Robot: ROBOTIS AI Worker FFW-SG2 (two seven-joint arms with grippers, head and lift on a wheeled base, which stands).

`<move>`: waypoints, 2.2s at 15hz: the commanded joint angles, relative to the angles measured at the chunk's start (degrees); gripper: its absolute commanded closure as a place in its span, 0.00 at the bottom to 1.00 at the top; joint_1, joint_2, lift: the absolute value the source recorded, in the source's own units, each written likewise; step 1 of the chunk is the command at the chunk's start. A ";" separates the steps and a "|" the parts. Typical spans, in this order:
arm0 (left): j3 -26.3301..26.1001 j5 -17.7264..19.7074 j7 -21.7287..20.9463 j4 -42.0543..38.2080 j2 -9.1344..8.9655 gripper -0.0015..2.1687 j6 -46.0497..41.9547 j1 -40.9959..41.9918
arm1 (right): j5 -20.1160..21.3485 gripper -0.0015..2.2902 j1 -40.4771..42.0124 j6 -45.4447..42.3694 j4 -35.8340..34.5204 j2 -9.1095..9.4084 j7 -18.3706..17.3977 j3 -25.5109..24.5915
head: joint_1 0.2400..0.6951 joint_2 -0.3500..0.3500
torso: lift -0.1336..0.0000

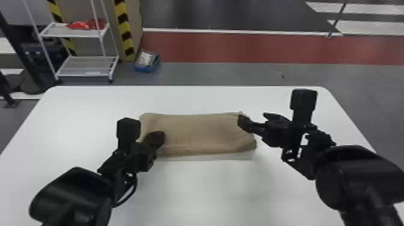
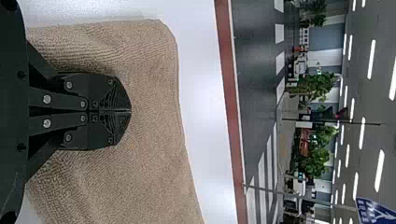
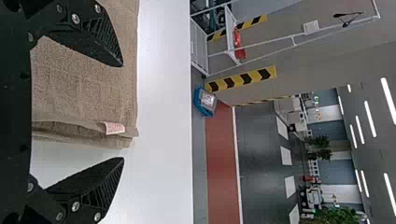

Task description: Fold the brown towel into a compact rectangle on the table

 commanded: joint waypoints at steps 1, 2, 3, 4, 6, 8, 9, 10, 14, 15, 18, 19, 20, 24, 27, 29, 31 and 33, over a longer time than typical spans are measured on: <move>0.07 -0.01 0.00 -0.14 0.19 0.79 0.00 0.28 | 0.91 0.08 -1.57 -0.73 3.72 0.32 0.00 1.26 | 1.00 0.44 | 0.08; 0.07 -0.01 0.00 -0.05 0.28 0.79 0.00 0.46 | 0.91 0.09 -2.09 -0.73 5.22 0.50 0.09 1.35 | 1.00 0.44 | 0.08; 0.07 -0.01 0.00 -0.05 0.36 0.79 0.00 0.46 | 1.00 0.10 -2.71 -0.73 6.71 0.50 0.09 1.61 | 1.00 0.45 | 0.08; 0.16 -0.10 -0.35 0.04 0.36 0.79 0.00 0.46 | 1.26 0.10 -2.97 -0.73 7.68 0.50 0.09 1.70 | 1.00 0.45 | 0.08; 0.07 -0.01 -0.35 -0.05 0.36 0.79 0.00 0.46 | 1.88 0.14 -3.06 -0.73 8.64 0.50 0.09 1.61 | 1.00 0.45 | 0.08; 0.07 -0.01 -0.35 -0.05 0.36 0.79 0.00 0.54 | 2.40 0.14 -3.24 -0.73 9.70 0.50 0.09 1.52 | 1.00 0.44 | 0.08; 0.07 -0.01 -0.35 -0.05 0.36 0.79 0.00 0.54 | 2.49 0.14 -3.33 -0.91 10.31 0.50 0.09 1.43 | 1.00 0.44 | 0.08; 0.07 -0.01 -0.35 -0.05 0.36 0.79 0.00 0.54 | 2.67 0.14 -3.50 -1.08 11.19 0.50 0.09 1.35 | 1.00 0.44 | 0.08; 0.07 -0.01 -0.44 -0.05 0.36 0.79 0.00 0.54 | 3.02 0.18 -4.73 -1.26 13.74 0.50 0.79 1.26 | 1.00 0.43 | 0.08; 0.07 -0.01 -0.35 -0.14 0.28 0.79 0.00 0.54 | 2.93 0.18 -5.00 -1.26 14.36 0.50 0.88 1.35 | 1.00 0.43 | 0.08; 0.07 -0.01 -0.35 -0.14 0.36 0.79 0.00 0.54 | 2.58 0.22 -5.87 -1.08 15.76 0.50 1.49 1.52 | 1.00 0.42 | 0.08; 0.07 -0.10 -0.35 -0.14 0.36 0.79 0.18 0.54 | 1.70 0.22 -5.96 -0.38 15.85 0.59 1.49 1.43 | 1.00 0.43 | 0.08; 0.07 -0.10 -0.35 -0.05 0.36 0.79 0.00 0.46 | 1.52 0.22 -6.05 0.15 15.85 0.59 1.58 1.52 | 1.00 0.43 | 0.08; 0.07 -0.10 -0.44 -0.05 0.36 0.79 0.18 0.19 | 1.00 0.40 -7.28 2.61 16.99 0.76 3.34 1.52 | 1.00 0.44 | 0.08; 0.07 -0.19 -0.70 -0.05 0.36 0.79 0.18 -0.16 | 0.21 0.55 -7.28 2.78 16.91 0.76 4.66 1.26 | 1.00 0.45 | 0.08; 0.07 -0.19 -0.70 -0.05 0.36 0.79 0.35 -0.25 | -1.82 0.57 -6.40 2.78 14.88 0.76 4.92 0.64 | 1.00 0.45 | 0.08; 0.07 -0.10 -0.79 -0.14 0.36 0.79 0.71 -0.25 | -3.57 0.57 -5.35 4.01 10.05 0.76 4.92 0.38 | 1.00 0.46 | 0.08; 0.07 -0.01 -1.05 -0.14 0.28 0.79 1.06 -0.16 | -5.60 0.57 -4.82 6.47 4.95 0.59 4.83 0.38 | 1.00 0.47 | 0.08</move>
